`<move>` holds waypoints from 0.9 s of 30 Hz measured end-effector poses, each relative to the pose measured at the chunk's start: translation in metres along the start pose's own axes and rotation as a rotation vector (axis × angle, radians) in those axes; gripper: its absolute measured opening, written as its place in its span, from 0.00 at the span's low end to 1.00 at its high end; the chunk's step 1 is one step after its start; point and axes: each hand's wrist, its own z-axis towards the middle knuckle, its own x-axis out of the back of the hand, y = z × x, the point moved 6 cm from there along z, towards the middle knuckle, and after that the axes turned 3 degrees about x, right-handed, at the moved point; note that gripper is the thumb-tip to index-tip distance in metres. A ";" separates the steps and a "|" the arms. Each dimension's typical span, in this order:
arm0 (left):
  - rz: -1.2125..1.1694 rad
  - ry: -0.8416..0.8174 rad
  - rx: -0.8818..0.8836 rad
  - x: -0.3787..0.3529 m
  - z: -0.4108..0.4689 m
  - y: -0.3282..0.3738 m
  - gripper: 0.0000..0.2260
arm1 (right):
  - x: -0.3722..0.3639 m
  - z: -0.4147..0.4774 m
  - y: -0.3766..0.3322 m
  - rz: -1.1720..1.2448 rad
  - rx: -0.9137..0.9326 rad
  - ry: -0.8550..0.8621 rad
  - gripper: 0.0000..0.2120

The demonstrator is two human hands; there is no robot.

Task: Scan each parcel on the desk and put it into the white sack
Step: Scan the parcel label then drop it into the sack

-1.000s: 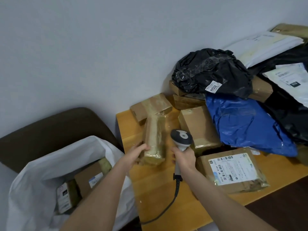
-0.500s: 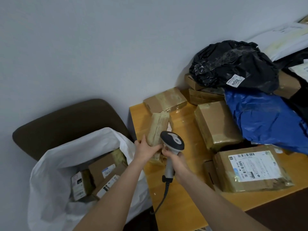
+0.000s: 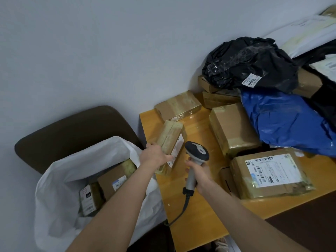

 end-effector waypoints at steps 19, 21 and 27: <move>-1.197 -0.322 -0.022 0.033 -0.079 -0.030 0.23 | 0.027 -0.088 -0.069 -0.094 0.277 -0.049 0.11; -1.244 -0.267 -0.011 0.033 -0.083 -0.035 0.26 | 0.031 -0.110 -0.069 -0.175 0.323 -0.073 0.05; -1.367 -0.163 -0.016 0.034 -0.095 -0.037 0.29 | 0.025 -0.158 -0.057 -0.344 0.336 -0.173 0.04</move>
